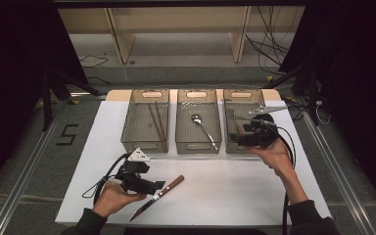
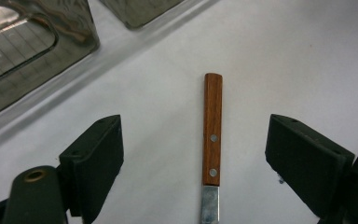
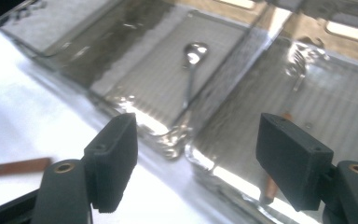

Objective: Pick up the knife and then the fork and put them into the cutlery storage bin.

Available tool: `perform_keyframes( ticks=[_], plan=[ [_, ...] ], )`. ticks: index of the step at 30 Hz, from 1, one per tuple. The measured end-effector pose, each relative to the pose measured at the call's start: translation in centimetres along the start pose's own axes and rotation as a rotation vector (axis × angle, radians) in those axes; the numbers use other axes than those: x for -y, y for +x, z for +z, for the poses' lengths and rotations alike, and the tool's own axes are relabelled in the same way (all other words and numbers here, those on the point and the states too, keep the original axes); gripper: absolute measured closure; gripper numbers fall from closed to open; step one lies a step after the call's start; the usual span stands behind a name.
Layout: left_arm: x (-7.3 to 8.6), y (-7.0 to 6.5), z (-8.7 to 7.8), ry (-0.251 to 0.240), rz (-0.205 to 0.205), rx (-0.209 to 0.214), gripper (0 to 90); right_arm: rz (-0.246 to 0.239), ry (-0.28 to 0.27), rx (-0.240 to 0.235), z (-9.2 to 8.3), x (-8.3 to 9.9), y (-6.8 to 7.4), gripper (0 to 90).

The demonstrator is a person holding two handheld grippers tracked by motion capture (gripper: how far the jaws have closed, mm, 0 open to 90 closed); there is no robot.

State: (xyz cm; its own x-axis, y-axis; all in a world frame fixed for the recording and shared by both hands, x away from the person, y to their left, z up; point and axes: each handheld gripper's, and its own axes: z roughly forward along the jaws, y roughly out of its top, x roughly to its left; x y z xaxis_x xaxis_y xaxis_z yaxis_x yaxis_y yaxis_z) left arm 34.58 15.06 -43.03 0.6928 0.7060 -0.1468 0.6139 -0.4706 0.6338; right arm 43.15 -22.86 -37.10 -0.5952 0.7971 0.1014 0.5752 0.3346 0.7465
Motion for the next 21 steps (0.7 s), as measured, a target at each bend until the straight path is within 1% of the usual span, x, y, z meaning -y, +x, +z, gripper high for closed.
perform_keyframes(
  ticks=[3,6,8,11,13,14,16,18,20,21],
  plan=[
    [-0.1,-0.2,0.2,0.025,0.001,-0.004,19.4,-0.018,-0.018,-0.028,-0.5,0.9,0.9,28.7],
    [-0.2,-0.4,0.4,0.05,0.004,-0.007,19.9,-0.029,-0.031,-0.039,-0.9,1.7,1.5,28.7],
    [-0.3,-0.5,0.5,0.078,0.017,-0.009,20.4,-0.036,-0.034,-0.042,-1.0,2.2,1.8,28.6],
    [-0.4,-0.6,0.8,0.115,0.024,-0.017,21.0,-0.037,-0.041,-0.057,-1.2,2.9,2.3,28.5],
    [-0.4,-0.8,1.2,0.135,0.019,-0.028,21.4,-0.05,-0.041,-0.065,-1.3,3.2,2.7,28.1],
    [-0.4,-0.8,1.3,0.149,0.027,-0.029,21.6,-0.056,-0.041,-0.067,-1.3,3.4,2.9,27.9],
    [-0.4,-0.9,1.4,0.169,0.025,-0.029,22.0,-0.063,-0.048,-0.072,-1.4,3.8,3.2,27.4],
    [-0.4,-0.8,1.6,0.192,0.033,-0.027,22.3,-0.066,-0.059,-0.077,-1.5,4.2,3.4,27.0],
    [-0.4,-0.9,1.8,0.195,0.03,-0.026,22.8,-0.068,-0.07,-0.081,-1.6,4.5,3.6,26.4],
    [-0.4,-0.9,1.8,0.205,0.031,-0.024,23.1,-0.068,-0.074,-0.084,-1.6,4.7,3.7,26.1]
  ],
)
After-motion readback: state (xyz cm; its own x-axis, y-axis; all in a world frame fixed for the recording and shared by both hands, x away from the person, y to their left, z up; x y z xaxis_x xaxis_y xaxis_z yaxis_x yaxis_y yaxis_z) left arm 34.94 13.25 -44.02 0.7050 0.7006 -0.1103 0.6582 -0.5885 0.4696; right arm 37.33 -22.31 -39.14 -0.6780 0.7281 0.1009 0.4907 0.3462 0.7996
